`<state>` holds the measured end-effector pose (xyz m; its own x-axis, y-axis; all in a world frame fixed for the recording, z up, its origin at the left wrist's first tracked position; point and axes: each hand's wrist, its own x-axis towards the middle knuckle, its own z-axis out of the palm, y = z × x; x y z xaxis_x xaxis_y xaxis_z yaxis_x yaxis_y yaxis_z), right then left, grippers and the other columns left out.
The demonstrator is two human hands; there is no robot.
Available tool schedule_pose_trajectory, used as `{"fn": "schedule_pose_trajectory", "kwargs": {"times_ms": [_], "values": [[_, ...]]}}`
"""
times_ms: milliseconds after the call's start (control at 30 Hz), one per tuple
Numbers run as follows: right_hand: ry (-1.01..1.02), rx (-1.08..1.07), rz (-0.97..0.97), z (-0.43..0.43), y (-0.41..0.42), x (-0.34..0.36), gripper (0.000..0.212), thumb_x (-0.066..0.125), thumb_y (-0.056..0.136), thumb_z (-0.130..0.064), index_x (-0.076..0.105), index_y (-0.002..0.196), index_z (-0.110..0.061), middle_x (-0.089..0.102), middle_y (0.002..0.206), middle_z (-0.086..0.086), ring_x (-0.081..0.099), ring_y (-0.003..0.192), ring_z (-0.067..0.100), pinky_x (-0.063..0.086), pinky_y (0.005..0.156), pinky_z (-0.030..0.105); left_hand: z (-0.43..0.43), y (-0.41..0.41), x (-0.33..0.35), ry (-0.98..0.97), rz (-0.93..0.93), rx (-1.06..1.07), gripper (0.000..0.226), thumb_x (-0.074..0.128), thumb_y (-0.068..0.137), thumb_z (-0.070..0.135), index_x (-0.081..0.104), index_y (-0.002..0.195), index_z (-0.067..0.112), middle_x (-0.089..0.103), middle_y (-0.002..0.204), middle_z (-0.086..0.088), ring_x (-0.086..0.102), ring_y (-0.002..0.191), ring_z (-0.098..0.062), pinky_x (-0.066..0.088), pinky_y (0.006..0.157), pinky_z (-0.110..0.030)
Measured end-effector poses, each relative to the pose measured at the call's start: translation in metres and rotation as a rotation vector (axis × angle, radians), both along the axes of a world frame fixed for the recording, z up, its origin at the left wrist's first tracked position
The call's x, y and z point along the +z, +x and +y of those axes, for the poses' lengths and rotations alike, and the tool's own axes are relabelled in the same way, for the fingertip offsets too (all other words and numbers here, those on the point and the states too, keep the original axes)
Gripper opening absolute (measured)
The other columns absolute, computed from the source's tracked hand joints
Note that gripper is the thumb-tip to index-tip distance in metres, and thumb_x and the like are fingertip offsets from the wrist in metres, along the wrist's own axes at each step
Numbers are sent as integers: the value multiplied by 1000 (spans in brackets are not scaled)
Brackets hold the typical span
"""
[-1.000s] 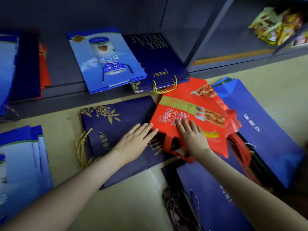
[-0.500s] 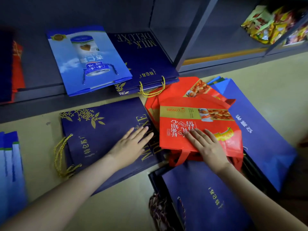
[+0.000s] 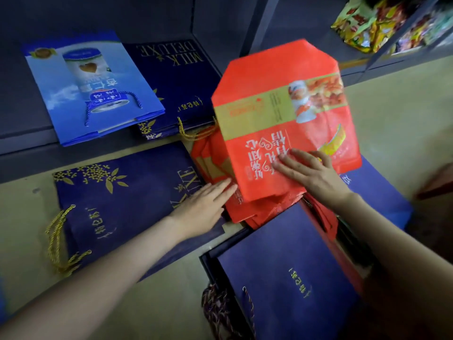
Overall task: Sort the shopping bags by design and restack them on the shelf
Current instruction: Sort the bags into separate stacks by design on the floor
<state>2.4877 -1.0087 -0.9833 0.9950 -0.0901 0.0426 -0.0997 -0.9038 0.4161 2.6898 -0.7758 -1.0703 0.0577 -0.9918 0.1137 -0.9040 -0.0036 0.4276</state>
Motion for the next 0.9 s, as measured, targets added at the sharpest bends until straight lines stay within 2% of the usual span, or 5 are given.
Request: {"fn": "schedule_pose_trajectory", "kwargs": {"times_ms": [233, 367, 500, 667, 900], "values": [[113, -177, 653, -41, -2, -44, 78, 45, 94, -11, -2, 146, -45, 2, 157, -15, 4, 145, 37, 12, 111, 58, 13, 14, -24, 212, -121, 114, 64, 31, 102, 24, -10, 150, 16, -12, 158, -5, 0, 146, -17, -13, 110, -25], [90, -293, 890, -25, 10, -52, 87, 55, 87, -52, -4, 149, -42, -9, 156, -17, -9, 145, 26, 6, 113, 54, 22, 15, -35, 102, -215, 71, 77, 60, 89, 21, 14, 150, 9, 21, 155, -15, 32, 139, -26, 11, 113, -40], [395, -583, 427, 17, 41, -64, 74, 38, 88, -66, 26, 147, -24, 15, 158, -2, 7, 145, 21, 12, 115, 50, 19, 11, -42, -3, -356, 122, 83, 73, 78, 27, 29, 146, 11, 34, 149, -16, 37, 136, -28, 30, 108, -51], [575, -906, 238, 63, 83, -100, 90, 42, 87, -65, -8, 150, -25, -4, 159, 10, 0, 144, 38, 10, 112, 58, 16, 8, -47, 26, -462, 221, 82, 70, 79, 38, 30, 147, 15, 27, 153, -16, 28, 140, -29, 24, 110, -54], [326, -678, 173, 68, 69, -110, 74, 26, 89, 5, -3, 151, -23, 31, 142, 34, 40, 123, 50, 44, 96, 53, 31, 23, -51, 24, -495, 262, 89, 75, 74, 36, 27, 147, 16, 27, 152, -18, 21, 140, -31, 24, 107, -58]]}}
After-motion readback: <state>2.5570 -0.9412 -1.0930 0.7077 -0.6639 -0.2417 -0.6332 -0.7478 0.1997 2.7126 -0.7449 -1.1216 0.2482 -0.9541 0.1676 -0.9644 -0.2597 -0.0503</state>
